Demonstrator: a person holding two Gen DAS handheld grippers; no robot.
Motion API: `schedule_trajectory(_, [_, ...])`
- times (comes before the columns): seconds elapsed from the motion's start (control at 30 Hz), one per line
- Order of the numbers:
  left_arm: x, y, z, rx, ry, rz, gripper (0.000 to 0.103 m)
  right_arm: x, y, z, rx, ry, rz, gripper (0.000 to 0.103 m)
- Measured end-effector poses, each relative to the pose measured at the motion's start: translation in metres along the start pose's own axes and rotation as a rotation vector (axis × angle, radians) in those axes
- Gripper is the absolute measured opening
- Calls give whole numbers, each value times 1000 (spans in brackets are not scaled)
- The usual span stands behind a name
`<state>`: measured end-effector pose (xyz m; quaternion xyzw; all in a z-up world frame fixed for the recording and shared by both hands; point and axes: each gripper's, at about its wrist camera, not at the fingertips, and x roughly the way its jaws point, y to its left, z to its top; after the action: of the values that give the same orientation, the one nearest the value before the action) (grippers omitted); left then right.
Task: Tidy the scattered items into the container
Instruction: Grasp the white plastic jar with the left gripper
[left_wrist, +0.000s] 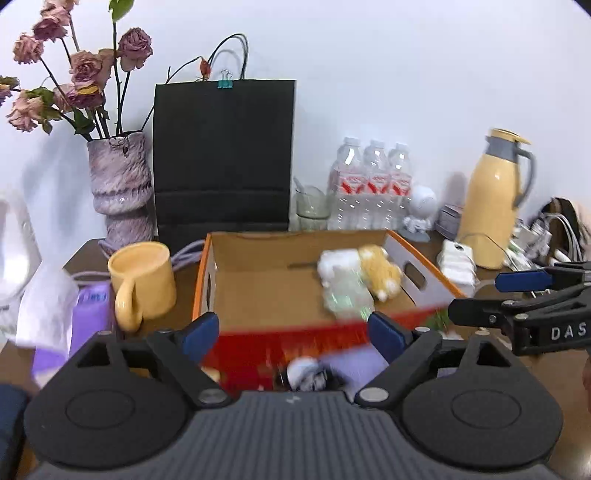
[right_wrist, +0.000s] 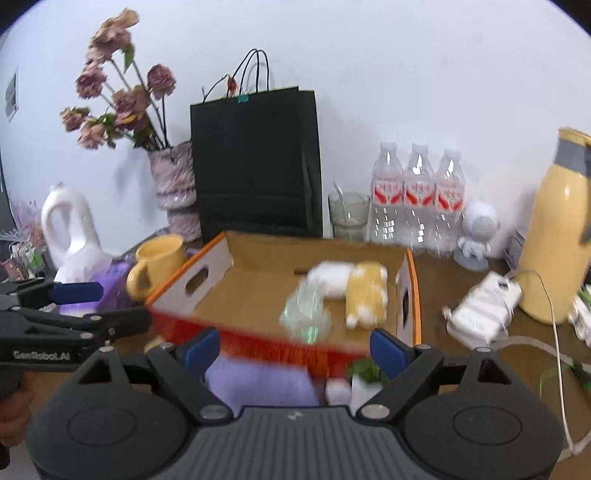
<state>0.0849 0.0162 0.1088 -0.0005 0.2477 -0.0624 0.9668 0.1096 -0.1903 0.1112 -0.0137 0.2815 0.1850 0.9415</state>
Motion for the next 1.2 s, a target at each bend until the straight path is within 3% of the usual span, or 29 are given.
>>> schedule_trajectory(0.23, [-24, -5, -61, -33, 47, -1, 96, -22, 13, -69, -29, 61, -56, 88])
schedule_trajectory(0.33, [-28, -10, -76, -57, 61, -20, 96, -28, 15, -93, -13, 85, -50, 88])
schedule_trajectory(0.47, [-25, -30, -81, -14, 33, -59, 97, -31, 11, -112, 29, 101, -44, 88])
schedule_trajectory(0.57, [-14, -48, -76, 19, 22, -61, 97, -31, 9, -117, 24, 112, -70, 88])
schedule_trajectory(0.67, [2, -60, -72, 37, 48, 0, 93, -34, 4, -119, 29, 113, -77, 88])
schedule_trajectory(0.8, [8, -49, -75, -17, 83, -26, 82, -37, 1, -121, 33, 111, -86, 88])
schedule_trajectory(0.9, [2, -35, -79, -46, 94, -41, 79, -35, 2, -122, 37, 116, -68, 88])
schedule_trajectory(1.03, [-6, -23, -81, -22, 94, 11, 71, -25, 12, -124, 28, 129, -31, 88])
schedule_trajectory(1.2, [-7, -15, -80, -11, 96, -15, 69, -11, 27, -126, 27, 140, 9, 87])
